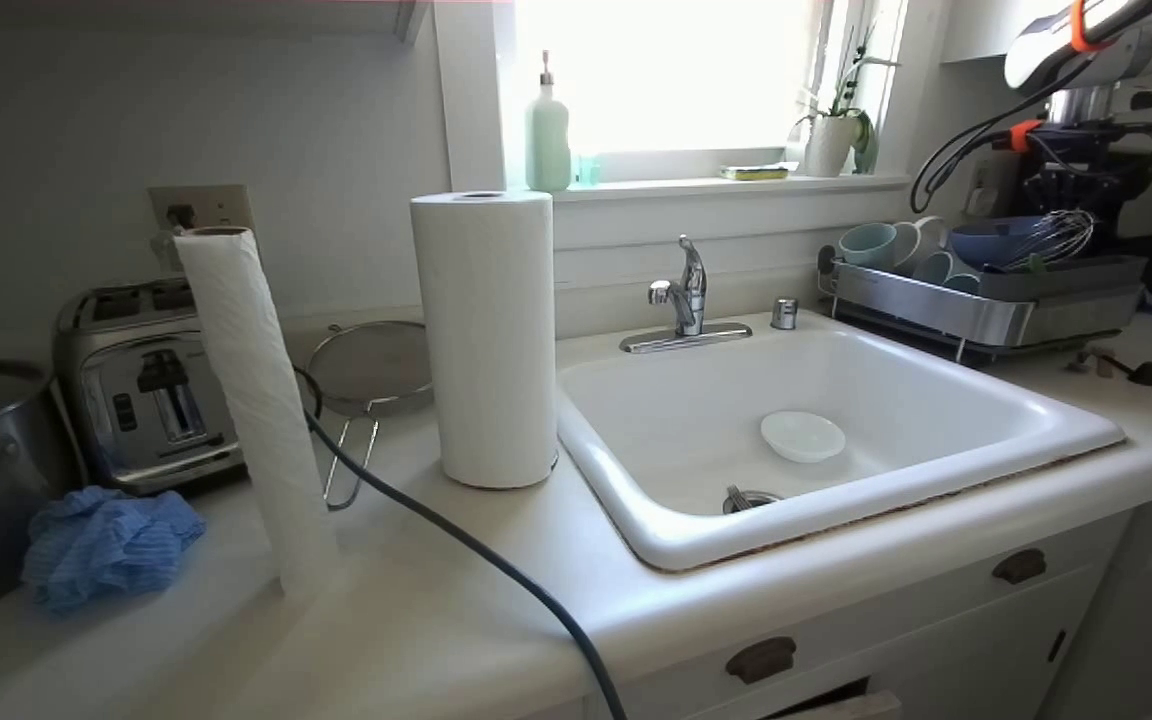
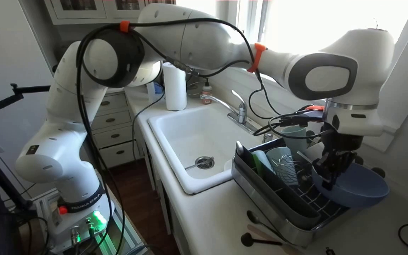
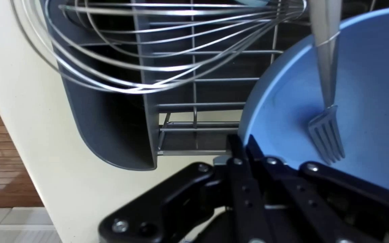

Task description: Move the bowl from the sink to the plate rack

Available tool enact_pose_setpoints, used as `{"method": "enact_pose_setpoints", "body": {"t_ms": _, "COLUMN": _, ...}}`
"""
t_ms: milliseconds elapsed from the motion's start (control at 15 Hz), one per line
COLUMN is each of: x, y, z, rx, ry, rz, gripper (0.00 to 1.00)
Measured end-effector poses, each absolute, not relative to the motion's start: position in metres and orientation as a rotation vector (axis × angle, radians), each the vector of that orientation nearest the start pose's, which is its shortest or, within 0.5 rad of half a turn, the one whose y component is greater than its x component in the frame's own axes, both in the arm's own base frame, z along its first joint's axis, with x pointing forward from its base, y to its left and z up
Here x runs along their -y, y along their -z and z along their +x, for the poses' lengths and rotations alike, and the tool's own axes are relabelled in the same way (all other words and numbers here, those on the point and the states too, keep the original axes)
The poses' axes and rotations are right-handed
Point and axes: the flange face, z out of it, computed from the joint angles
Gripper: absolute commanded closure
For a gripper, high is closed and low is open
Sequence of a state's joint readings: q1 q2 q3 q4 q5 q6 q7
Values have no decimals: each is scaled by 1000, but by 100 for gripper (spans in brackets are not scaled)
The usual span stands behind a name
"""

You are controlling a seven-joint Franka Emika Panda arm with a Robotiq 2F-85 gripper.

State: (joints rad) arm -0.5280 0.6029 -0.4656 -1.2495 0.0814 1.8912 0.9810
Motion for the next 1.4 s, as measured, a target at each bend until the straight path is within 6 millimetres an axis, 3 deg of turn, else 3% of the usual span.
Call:
{"method": "enact_pose_setpoints", "body": {"t_ms": 133, "x": 555, "y": -448, "z": 471, "rx": -2710, "ry": 181, "rz": -1930, "gripper": 64}}
{"method": "enact_pose_setpoints", "body": {"t_ms": 733, "x": 550, "y": -458, "z": 481, "rx": -2681, "ry": 267, "rz": -2073, "gripper": 2}}
{"method": "enact_pose_setpoints", "body": {"t_ms": 1000, "x": 530, "y": -499, "z": 478, "rx": -2440, "ry": 297, "rz": -2304, "gripper": 0}}
{"method": "enact_pose_setpoints", "body": {"t_ms": 1400, "x": 468, "y": -568, "z": 435, "rx": -1993, "ry": 277, "rz": -2586, "gripper": 0}}
